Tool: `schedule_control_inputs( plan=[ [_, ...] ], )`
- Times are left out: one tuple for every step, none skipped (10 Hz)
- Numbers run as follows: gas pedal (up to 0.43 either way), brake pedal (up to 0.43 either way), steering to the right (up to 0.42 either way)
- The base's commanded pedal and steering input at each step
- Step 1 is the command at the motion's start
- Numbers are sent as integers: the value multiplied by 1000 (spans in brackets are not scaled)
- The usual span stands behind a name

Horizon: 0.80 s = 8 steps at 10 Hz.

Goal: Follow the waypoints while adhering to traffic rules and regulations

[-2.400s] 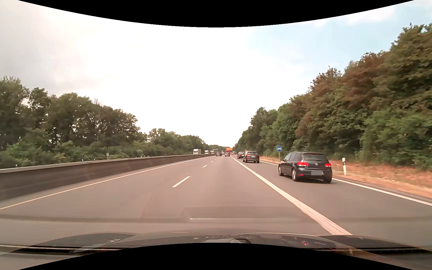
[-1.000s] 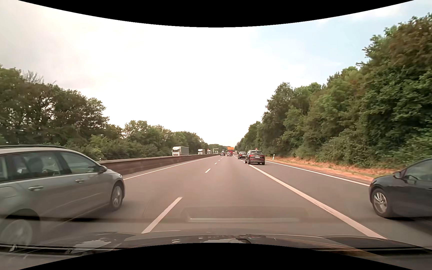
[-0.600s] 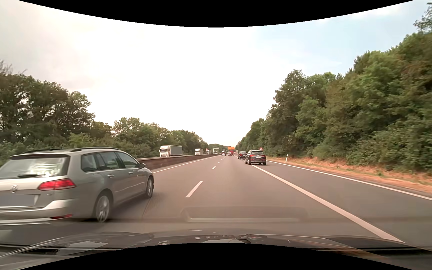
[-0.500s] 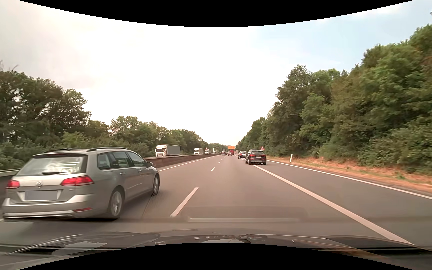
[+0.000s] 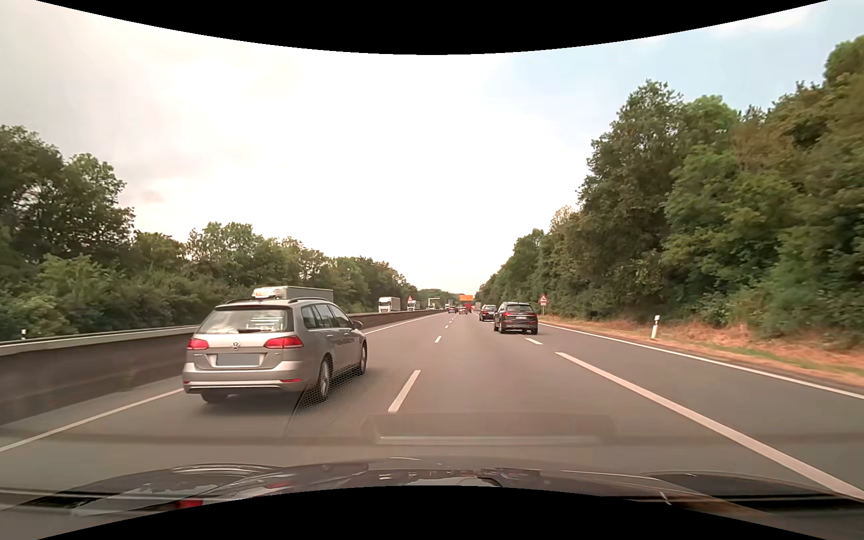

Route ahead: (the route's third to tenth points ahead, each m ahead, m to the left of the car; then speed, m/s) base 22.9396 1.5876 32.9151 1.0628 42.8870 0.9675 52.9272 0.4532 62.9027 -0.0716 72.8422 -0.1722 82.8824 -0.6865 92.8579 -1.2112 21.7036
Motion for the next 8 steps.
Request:
schedule_control_inputs(
  plan=[
    [311,0,-5],
    [319,0,-5],
    [319,0,-5],
    [319,0,-5],
    [319,0,-5],
    [319,0,-5],
    [319,0,-5],
    [319,0,-5]
  ],
)
